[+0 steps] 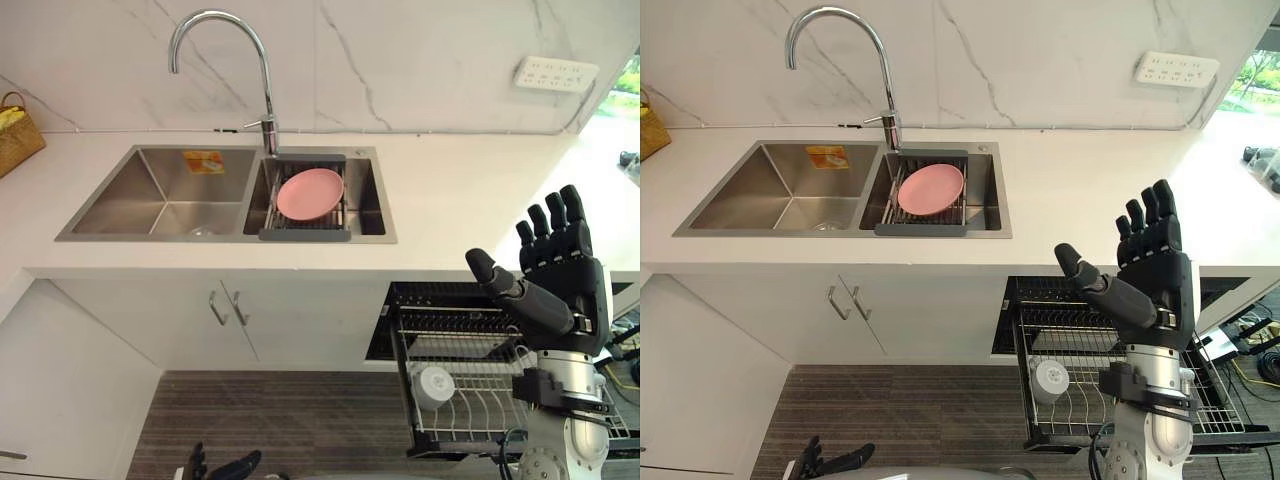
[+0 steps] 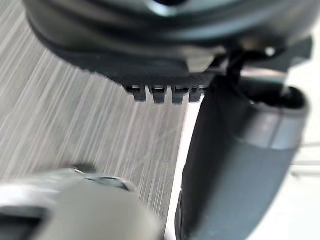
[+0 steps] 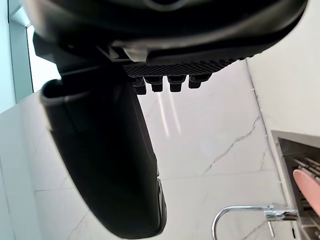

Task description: Walk over to the sink, pick up the cup, carry it to the dishwasher, place the cup inside the dishwasher, then close the dishwasher door

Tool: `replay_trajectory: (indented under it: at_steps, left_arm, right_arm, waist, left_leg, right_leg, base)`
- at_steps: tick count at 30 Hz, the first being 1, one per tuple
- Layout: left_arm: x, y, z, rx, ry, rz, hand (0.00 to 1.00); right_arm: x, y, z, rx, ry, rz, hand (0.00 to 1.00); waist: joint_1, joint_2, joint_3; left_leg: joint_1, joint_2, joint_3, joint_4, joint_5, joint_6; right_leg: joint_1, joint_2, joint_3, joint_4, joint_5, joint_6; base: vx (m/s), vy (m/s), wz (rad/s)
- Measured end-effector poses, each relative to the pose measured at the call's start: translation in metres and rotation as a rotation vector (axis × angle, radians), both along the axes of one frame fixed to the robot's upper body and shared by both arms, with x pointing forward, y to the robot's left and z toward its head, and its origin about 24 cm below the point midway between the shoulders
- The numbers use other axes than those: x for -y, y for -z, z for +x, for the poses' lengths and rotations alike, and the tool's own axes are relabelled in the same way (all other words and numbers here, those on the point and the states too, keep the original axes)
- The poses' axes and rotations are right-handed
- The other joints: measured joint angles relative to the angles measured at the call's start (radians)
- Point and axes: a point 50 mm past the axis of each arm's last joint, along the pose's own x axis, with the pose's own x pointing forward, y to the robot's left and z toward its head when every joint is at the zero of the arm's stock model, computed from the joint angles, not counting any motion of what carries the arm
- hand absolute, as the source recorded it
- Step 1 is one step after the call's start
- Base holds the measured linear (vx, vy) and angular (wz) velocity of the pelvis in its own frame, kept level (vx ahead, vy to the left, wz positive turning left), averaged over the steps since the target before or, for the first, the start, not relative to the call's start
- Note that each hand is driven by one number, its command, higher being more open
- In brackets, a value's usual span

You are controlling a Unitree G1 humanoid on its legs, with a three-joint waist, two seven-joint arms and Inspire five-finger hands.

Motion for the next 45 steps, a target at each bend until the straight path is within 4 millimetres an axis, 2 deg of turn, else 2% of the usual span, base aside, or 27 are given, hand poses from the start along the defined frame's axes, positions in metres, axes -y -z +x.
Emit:
replay_trajectory:
  at_steps: [1,3,4,6,7,8,9,10,13,16,18,20,21,22,23,24,25,26,27,29,32,33,39,45]
  left_arm:
    - [0.002,-0.005,0.004,0.037,0.001,0.038,1.0]
    - [0.004,-0.007,0.008,0.043,0.047,0.071,1.0]
    - [0.006,-0.007,0.008,0.041,0.063,0.074,1.0]
    - [0.005,-0.007,0.003,0.019,0.079,0.099,1.0]
    - [0.006,-0.007,0.003,0.007,0.094,0.121,1.0]
    - [0.005,-0.008,0.005,0.01,0.111,0.146,1.0]
    - [0.003,-0.009,0.007,0.015,0.124,0.163,1.0]
    - [0.002,-0.01,0.014,0.015,0.146,0.173,1.0]
    - [0.001,-0.01,0.029,-0.002,0.189,0.158,1.0]
    - [-0.001,-0.01,0.035,-0.017,0.218,0.146,1.0]
    - [-0.005,-0.01,0.034,-0.025,0.211,0.142,1.0]
    - [-0.006,-0.009,0.031,-0.04,0.197,0.13,1.0]
    - [-0.005,-0.009,0.031,-0.041,0.2,0.128,1.0]
    - [-0.004,-0.009,0.033,-0.038,0.207,0.121,1.0]
    - [-0.004,-0.009,0.035,-0.033,0.219,0.11,1.0]
    - [-0.004,-0.009,0.036,-0.033,0.228,0.107,1.0]
    - [-0.005,-0.009,0.036,-0.041,0.241,0.101,1.0]
    - [-0.006,-0.005,0.033,-0.064,0.245,0.093,1.0]
    - [-0.003,-0.003,0.031,-0.082,0.234,0.078,1.0]
    - [0.004,0.002,0.024,-0.109,0.192,0.039,1.0]
    - [0.004,0.003,0.022,-0.109,0.114,0.005,1.0]
    - [0.002,0.001,0.026,-0.057,-0.051,-0.023,1.0]
    - [0.001,0.001,0.027,-0.057,-0.047,-0.026,1.0]
    - [-0.007,0.008,0.025,-0.076,-0.066,-0.127,1.0]
  right_arm:
    - [0.0,-0.001,0.0,0.002,-0.003,-0.006,1.0]
    - [0.002,-0.005,0.003,0.022,0.001,-0.018,1.0]
    - [0.004,-0.008,0.008,0.043,0.002,-0.028,1.0]
    - [0.003,-0.01,0.012,0.058,0.001,-0.024,1.0]
    - [-0.001,-0.009,0.015,0.067,-0.01,-0.016,1.0]
    - [-0.004,-0.011,0.018,0.08,-0.026,-0.019,1.0]
    - [-0.008,-0.011,0.022,0.083,-0.052,-0.023,1.0]
    - [-0.011,-0.01,0.028,0.076,-0.076,-0.036,1.0]
    - [-0.012,-0.012,0.038,0.079,-0.094,-0.06,1.0]
    - [-0.007,-0.018,0.04,0.1,-0.075,-0.066,1.0]
    - [-0.009,-0.02,0.042,0.107,-0.083,-0.066,1.0]
    - [-0.011,-0.024,0.045,0.125,-0.096,-0.068,1.0]
    - [-0.012,-0.025,0.046,0.133,-0.098,-0.069,1.0]
    - [-0.012,-0.027,0.047,0.141,-0.103,-0.071,1.0]
    - [-0.013,-0.027,0.047,0.143,-0.109,-0.075,1.0]
    - [-0.013,-0.027,0.047,0.144,-0.112,-0.077,1.0]
    - [-0.013,-0.027,0.047,0.146,-0.121,-0.081,1.0]
    - [-0.012,-0.027,0.047,0.143,-0.125,-0.091,1.0]
    - [-0.012,-0.026,0.048,0.136,-0.128,-0.093,1.0]
    - [-0.01,-0.026,0.048,0.14,-0.128,-0.073,1.0]
    - [-0.01,-0.03,0.048,0.161,-0.126,-0.051,1.0]
    - [-0.03,-0.054,0.048,0.29,-0.228,-0.074,1.0]
    - [-0.03,-0.053,0.048,0.285,-0.229,-0.073,1.0]
    - [-0.025,-0.03,0.058,0.168,-0.233,-0.059,1.0]
  waist:
    - [0.01,0.005,0.004]
    - [0.019,0.009,0.007]
    - [0.021,0.009,0.007]
    - [0.033,0.002,0.009]
    - [0.036,-0.006,0.011]
    - [0.029,-0.004,0.016]
    - [0.023,-0.012,0.022]
    - [0.026,-0.021,0.024]
    - [0.043,-0.039,0.018]
    - [0.041,-0.051,0.015]
    - [0.042,-0.067,0.011]
    - [0.022,-0.063,-0.003]
    - [0.02,-0.064,-0.008]
    - [0.02,-0.062,-0.009]
    - [0.019,-0.062,-0.011]
    - [0.018,-0.064,-0.012]
    - [0.015,-0.074,-0.019]
    - [0.001,-0.078,-0.031]
    - [-0.002,-0.06,-0.039]
    - [0.008,-0.032,-0.047]
    - [0.022,-0.025,-0.052]
    - [0.054,-0.051,-0.039]
    - [0.054,-0.055,-0.042]
    - [0.05,-0.067,-0.045]
  left_leg:
    - [-0.047,0.03,-0.005,0.102,0.002,-0.031]
    - [-0.036,0.0,-0.021,-0.022,-0.025,-0.029]
    - [-0.019,-0.042,-0.058,-0.179,-0.021,-0.031]
    - [0.017,-0.097,-0.101,-0.296,0.069,-0.017]
    - [0.037,-0.13,-0.095,-0.309,0.051,0.002]
    - [0.037,-0.141,-0.087,-0.294,0.032,0.016]
    - [0.033,-0.15,-0.08,-0.265,0.007,0.036]
    - [0.031,-0.158,-0.066,-0.226,-0.027,0.042]
    - [0.041,-0.189,-0.042,-0.213,-0.07,0.062]
    - [0.106,-0.214,-0.021,-0.28,-0.071,0.082]
    - [0.179,-0.215,-0.001,-0.344,-0.076,0.091]
    - [0.228,-0.207,0.001,-0.395,-0.077,0.093]
    - [0.238,-0.203,0.004,-0.407,-0.075,0.091]
    - [0.253,-0.19,0.005,-0.419,-0.074,0.088]
    - [0.258,-0.177,0.0,-0.416,-0.073,0.082]
    - [0.261,-0.176,-0.004,-0.413,-0.073,0.08]
    - [0.27,-0.183,-0.015,-0.406,-0.078,0.066]
    - [0.282,-0.2,-0.049,-0.396,-0.09,0.048]
    - [0.288,-0.193,-0.062,-0.397,-0.088,0.045]
    - [0.294,-0.164,-0.113,-0.388,-0.095,0.035]
    - [0.322,-0.158,-0.121,-0.418,-0.094,0.033]
    - [0.325,-0.21,-0.139,-0.531,-0.064,0.051]
    - [0.316,-0.21,-0.134,-0.53,-0.062,0.05]
    - [0.302,-0.207,-0.138,-0.523,-0.06,0.046]
  right_leg:
    - [0.015,0.007,0.0,-0.001,-0.004,-0.003]
    - [0.036,-0.01,0.006,-0.001,-0.013,0.006]
    - [0.037,-0.025,0.022,0.0,-0.019,0.016]
    - [0.042,-0.046,0.076,-0.005,-0.034,0.032]
    - [0.051,-0.058,0.124,-0.02,-0.039,0.031]
    - [0.053,-0.056,0.159,-0.006,-0.045,0.028]
    - [0.052,-0.066,0.183,0.008,-0.055,0.04]
    - [0.056,-0.083,0.203,0.011,-0.068,0.062]
    - [0.058,-0.118,0.21,0.014,-0.064,0.077]
    - [-0.041,-0.139,0.198,0.243,-0.06,0.071]
    - [-0.152,-0.159,0.161,0.483,-0.015,0.034]
    - [-0.218,-0.155,0.094,0.55,-0.051,0.017]
    - [-0.236,-0.147,0.072,0.532,-0.064,0.017]
    - [-0.259,-0.115,0.034,0.45,-0.074,0.015]
    - [-0.274,-0.073,0.009,0.334,-0.065,0.012]
    - [-0.28,-0.055,0.004,0.272,-0.046,0.008]
    - [-0.281,-0.029,-0.003,0.156,0.045,-0.019]
    - [-0.268,-0.019,0.002,0.109,0.152,-0.014]
    - [-0.253,-0.006,0.002,0.097,0.157,-0.019]
    - [-0.182,0.024,-0.008,-0.025,0.19,-0.021]
    - [-0.127,0.055,-0.001,-0.128,0.231,-0.021]
    - [-0.141,0.028,0.012,-0.23,0.342,-0.004]
    - [-0.152,0.027,0.017,-0.23,0.345,-0.007]
    - [-0.159,0.026,0.007,-0.23,0.347,-0.01]
  base:
    - [0.0,0.0,0.0]
    - [0.05,0.063,-0.09]
    - [0.06,0.109,-0.29]
    - [0.15,0.21,-0.49]
    - [0.25,0.24,-0.36]
    - [0.23,0.178,-0.2]
    - [0.23,0.17,-0.12]
    - [0.2,0.201,-0.18]
    - [0.23,0.179,-0.17]
    - [0.23,0.104,-0.17]
    - [0.25,0.104,-0.3]
    - [0.26,0.082,-0.08]
    - [0.25,0.044,-0.06]
    - [0.24,-0.005,-0.04]
    - [0.23,-0.028,0.01]
    - [0.23,-0.07,0.15]
    - [0.25,-0.098,0.37]
    - [0.26,-0.097,0.38]
    - [0.27,-0.079,0.26]
    - [0.27,-0.074,-0.04]
    - [0.13,-0.033,-0.15]
    - [0.02,0.0,-0.04]
    - [0.0,0.0,-0.02]
    - [-0.01,-0.004,0.02]
